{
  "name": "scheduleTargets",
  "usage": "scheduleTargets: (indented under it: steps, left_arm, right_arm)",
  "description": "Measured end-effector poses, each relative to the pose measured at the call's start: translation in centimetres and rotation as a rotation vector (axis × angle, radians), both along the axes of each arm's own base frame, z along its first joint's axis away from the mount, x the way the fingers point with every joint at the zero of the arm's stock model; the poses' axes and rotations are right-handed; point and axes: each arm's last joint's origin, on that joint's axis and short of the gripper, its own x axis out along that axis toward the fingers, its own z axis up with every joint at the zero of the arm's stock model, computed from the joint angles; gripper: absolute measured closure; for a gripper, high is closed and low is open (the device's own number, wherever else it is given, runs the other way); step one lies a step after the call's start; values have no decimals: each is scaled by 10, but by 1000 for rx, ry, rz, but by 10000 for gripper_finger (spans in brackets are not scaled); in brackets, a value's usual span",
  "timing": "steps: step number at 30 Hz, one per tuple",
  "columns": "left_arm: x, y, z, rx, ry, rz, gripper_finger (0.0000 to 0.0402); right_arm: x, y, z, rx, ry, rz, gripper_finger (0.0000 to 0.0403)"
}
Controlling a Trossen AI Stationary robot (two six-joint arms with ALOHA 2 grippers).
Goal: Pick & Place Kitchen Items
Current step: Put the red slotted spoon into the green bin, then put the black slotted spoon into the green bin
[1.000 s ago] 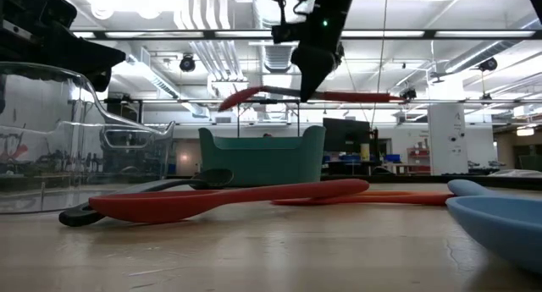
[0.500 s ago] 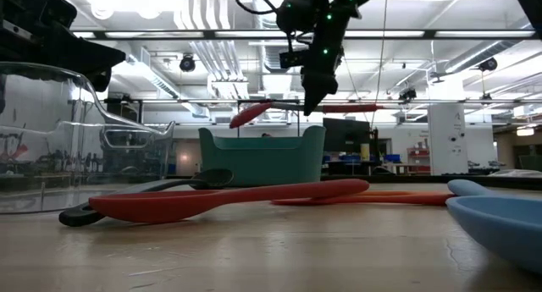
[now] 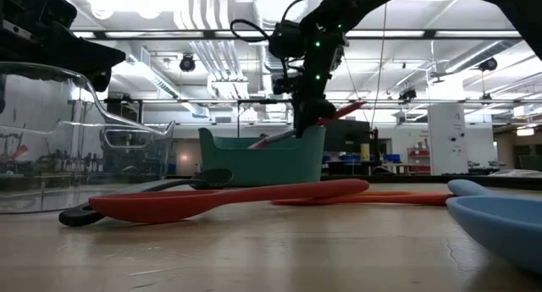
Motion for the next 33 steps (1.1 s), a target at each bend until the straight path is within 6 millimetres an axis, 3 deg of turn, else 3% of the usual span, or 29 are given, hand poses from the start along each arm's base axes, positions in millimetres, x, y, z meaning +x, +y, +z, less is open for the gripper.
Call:
scheduleTargets:
  steps: [8,14,18,21,25,29,33]
  left_arm:
    - [0,0,0,0,0,0,369]
    - [0,0,0,0,0,0,369]
    - [0,0,0,0,0,0,369]
    - [0,0,0,0,-1,0,369]
    - [0,0,0,0,0,0,369]
    - [0,0,0,0,0,0,369]
    - [0,0,0,0,0,0,369]
  right_arm:
    - [10,0,22,63,-112,81,250]
    - [18,5,53,40,-214,77,186]
    - [14,15,91,127,-344,-18,170]
    - [2,26,116,339,-429,-24,188]
    - [-17,45,136,587,-524,84,261]
    - [-37,69,144,569,-587,188,368]
    - [-55,86,140,544,-685,245,385]
